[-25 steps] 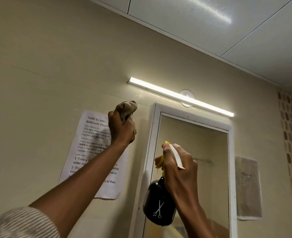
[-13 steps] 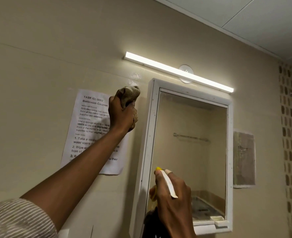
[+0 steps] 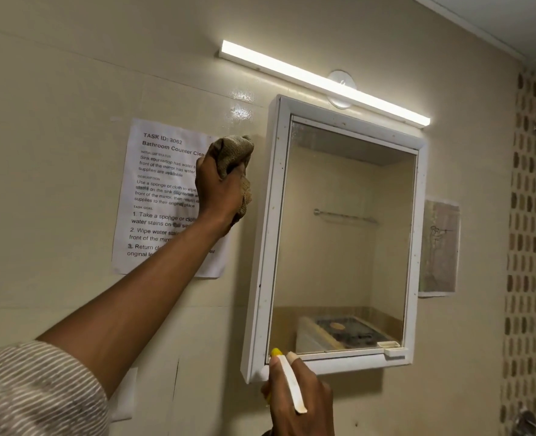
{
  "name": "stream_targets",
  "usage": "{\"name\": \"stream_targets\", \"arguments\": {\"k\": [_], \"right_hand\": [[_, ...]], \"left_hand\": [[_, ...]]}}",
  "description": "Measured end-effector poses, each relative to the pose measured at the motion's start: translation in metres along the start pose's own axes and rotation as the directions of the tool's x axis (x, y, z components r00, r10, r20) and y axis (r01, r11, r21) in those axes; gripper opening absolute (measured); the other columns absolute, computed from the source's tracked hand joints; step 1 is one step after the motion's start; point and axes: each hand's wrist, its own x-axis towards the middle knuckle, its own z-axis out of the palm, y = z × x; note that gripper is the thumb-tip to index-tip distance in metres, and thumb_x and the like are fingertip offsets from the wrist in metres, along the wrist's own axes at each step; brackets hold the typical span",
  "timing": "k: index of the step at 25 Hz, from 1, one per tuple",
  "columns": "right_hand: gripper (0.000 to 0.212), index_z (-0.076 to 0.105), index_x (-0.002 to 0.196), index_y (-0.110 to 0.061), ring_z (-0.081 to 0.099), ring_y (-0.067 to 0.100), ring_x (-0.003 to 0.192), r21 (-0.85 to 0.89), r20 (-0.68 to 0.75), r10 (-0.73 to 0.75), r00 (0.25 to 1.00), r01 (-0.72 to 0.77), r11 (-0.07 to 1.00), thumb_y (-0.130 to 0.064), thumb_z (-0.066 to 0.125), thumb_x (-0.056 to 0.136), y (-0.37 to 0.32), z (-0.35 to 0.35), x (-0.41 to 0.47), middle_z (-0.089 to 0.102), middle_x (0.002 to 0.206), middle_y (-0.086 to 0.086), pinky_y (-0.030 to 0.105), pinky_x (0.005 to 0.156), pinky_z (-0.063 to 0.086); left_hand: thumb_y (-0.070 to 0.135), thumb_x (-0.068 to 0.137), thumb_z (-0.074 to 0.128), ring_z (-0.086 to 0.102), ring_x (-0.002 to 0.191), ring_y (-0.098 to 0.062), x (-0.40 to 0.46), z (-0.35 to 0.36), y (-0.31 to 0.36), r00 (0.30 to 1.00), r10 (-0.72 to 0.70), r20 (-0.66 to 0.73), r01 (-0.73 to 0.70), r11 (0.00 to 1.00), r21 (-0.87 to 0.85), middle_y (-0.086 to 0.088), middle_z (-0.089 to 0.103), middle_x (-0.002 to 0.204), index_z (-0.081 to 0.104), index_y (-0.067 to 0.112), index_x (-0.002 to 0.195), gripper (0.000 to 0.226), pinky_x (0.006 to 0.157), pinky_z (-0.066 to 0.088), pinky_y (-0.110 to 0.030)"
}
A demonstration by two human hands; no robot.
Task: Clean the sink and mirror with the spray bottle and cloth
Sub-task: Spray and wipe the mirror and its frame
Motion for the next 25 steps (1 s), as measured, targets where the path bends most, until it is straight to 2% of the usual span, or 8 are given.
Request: {"name": "stream_targets", "arguments": {"k": [2, 3, 5, 7, 9, 15, 20, 25], "right_hand": [[0.092, 0.080, 0.115, -0.016, 0.078, 0.010, 0.085, -0.102, 0.132, 0.082, 0.988, -0.069, 0.992, -0.091, 0.046, 0.075, 0.003, -0.003, -0.003, 0.082, 0.092, -0.005, 0.004, 0.079, 0.055], [0.086, 0.077, 0.123, -0.015, 0.076, 0.010, 0.098, -0.122, 0.138, 0.140, 0.981, -0.123, 0.985, -0.084, 0.047, 0.081, 0.005, -0.004, -0.005, 0.080, 0.104, -0.004, 0.002, 0.089, 0.051], [0.041, 0.078, 0.123, -0.018, 0.074, 0.014, 0.113, -0.173, 0.122, 0.222, 0.967, -0.199, 0.965, -0.046, 0.068, 0.095, 0.002, -0.004, -0.008, 0.079, 0.115, 0.000, 0.013, 0.106, 0.047], [0.007, 0.078, 0.096, -0.037, 0.075, 0.005, 0.087, -0.168, 0.099, 0.181, 0.979, -0.162, 0.972, -0.031, 0.077, 0.093, -0.008, -0.005, -0.012, 0.080, 0.090, -0.011, 0.019, 0.101, 0.056], [0.006, 0.081, 0.088, -0.031, 0.072, 0.000, 0.068, -0.086, 0.037, 0.031, 0.999, -0.028, 0.996, -0.035, 0.077, 0.092, -0.029, -0.013, -0.004, 0.076, 0.069, -0.012, 0.015, 0.079, 0.059], [0.034, 0.068, 0.077, -0.012, 0.066, 0.009, 0.060, 0.035, 0.016, -0.365, 0.931, 0.364, 0.931, -0.024, 0.056, 0.107, -0.147, -0.043, 0.089, 0.072, 0.068, 0.004, 0.017, 0.050, 0.045], [0.033, 0.071, 0.083, -0.016, 0.073, 0.020, 0.065, -0.047, 0.029, -0.341, 0.940, 0.342, 0.938, -0.034, 0.054, 0.105, -0.174, -0.055, 0.123, 0.077, 0.076, 0.009, 0.039, 0.058, 0.058], [0.031, 0.068, 0.083, -0.019, 0.077, 0.022, 0.072, -0.053, 0.074, -0.323, 0.943, 0.328, 0.943, -0.034, 0.052, 0.105, -0.163, -0.060, 0.112, 0.078, 0.081, 0.012, 0.034, 0.063, 0.062]], "left_hand": [[0.025, 0.081, 0.063, 0.062, 0.109, -0.019, -0.002, 0.000, -0.003, 1.000, -0.007, 0.009, 0.007, 1.000, 0.005, -0.009, 0.061, 0.124, 0.057, 0.015, 0.125, 0.046, 0.098, 0.053, -0.043], [0.023, 0.081, 0.064, 0.062, 0.110, -0.019, -0.002, 0.001, -0.003, 1.000, -0.009, 0.011, 0.009, 1.000, 0.002, -0.009, 0.060, 0.124, 0.057, 0.015, 0.125, 0.045, 0.098, 0.053, -0.044], [0.019, 0.085, 0.065, 0.061, 0.110, -0.019, -0.003, 0.002, -0.004, 1.000, -0.015, 0.012, 0.015, 1.000, 0.000, -0.010, 0.059, 0.126, 0.056, 0.014, 0.126, 0.043, 0.099, 0.052, -0.043], [0.016, 0.087, 0.064, 0.059, 0.110, -0.018, 0.000, 0.004, 0.000, 1.000, -0.001, 0.010, 0.001, 1.000, 0.003, -0.010, 0.057, 0.127, 0.054, 0.014, 0.129, 0.043, 0.100, 0.051, -0.040], [0.013, 0.088, 0.064, 0.056, 0.109, -0.015, 0.007, 0.009, 0.007, 0.999, 0.036, 0.011, -0.036, 0.999, 0.010, -0.009, 0.054, 0.129, 0.053, 0.013, 0.132, 0.045, 0.100, 0.050, -0.034], [0.008, 0.090, 0.060, 0.052, 0.104, -0.013, 0.030, 0.032, 0.041, 0.988, 0.136, 0.067, -0.141, 0.988, 0.068, -0.010, 0.048, 0.124, 0.054, 0.011, 0.130, 0.040, 0.091, 0.045, -0.021], [0.007, 0.094, 0.055, 0.048, 0.100, -0.011, 0.032, 0.039, 0.046, 0.986, 0.135, 0.100, -0.151, 0.973, 0.175, -0.011, 0.046, 0.123, 0.054, 0.012, 0.130, 0.037, 0.073, 0.037, -0.003], [0.004, 0.090, 0.053, 0.053, 0.107, -0.015, 0.026, 0.032, 0.030, 0.994, 0.077, 0.083, -0.096, 0.960, 0.265, -0.009, 0.048, 0.125, 0.055, 0.019, 0.134, 0.047, 0.094, 0.049, -0.022]]}}
